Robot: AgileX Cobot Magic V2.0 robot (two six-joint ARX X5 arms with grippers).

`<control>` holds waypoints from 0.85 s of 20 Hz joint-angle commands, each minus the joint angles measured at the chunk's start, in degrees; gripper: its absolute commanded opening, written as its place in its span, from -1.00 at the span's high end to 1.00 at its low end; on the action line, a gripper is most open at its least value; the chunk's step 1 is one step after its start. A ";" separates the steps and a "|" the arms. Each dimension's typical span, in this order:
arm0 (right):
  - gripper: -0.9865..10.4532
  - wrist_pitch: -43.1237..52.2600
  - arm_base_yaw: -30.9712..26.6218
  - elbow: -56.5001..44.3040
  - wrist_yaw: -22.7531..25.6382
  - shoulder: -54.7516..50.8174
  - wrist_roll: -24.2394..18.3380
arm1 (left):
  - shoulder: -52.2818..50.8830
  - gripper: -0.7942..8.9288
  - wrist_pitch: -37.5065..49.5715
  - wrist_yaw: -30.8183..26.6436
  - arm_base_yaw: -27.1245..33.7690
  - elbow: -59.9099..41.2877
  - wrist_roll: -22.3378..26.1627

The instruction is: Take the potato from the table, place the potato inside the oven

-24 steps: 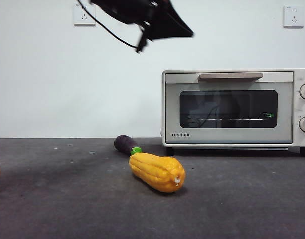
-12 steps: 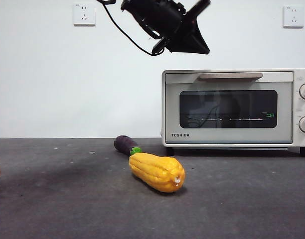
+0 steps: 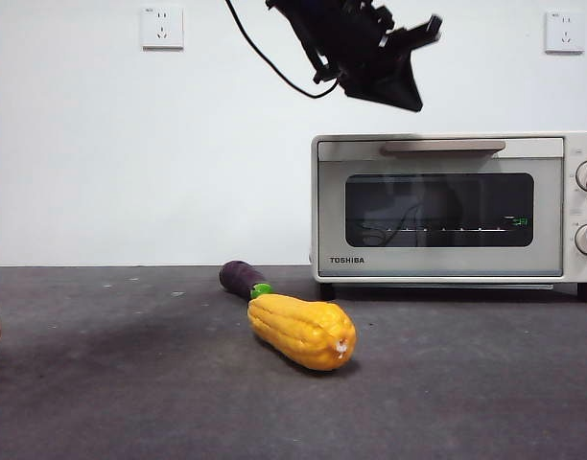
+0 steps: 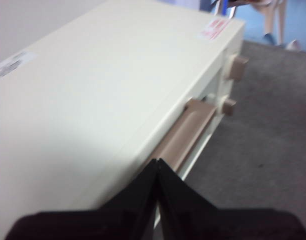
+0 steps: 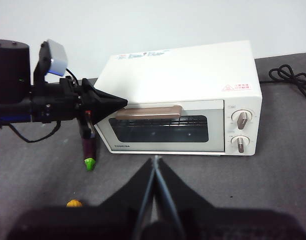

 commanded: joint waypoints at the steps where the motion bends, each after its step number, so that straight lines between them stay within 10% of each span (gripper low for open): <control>1: 0.83 -0.11 0.02 0.24 0.00 -0.04 -0.42 | 2.23 0.85 0.63 -0.28 0.26 0.26 2.01; 17: 0.83 -0.09 0.07 0.24 0.02 -0.02 -0.87 | 4.37 0.85 1.75 0.37 1.11 0.26 4.42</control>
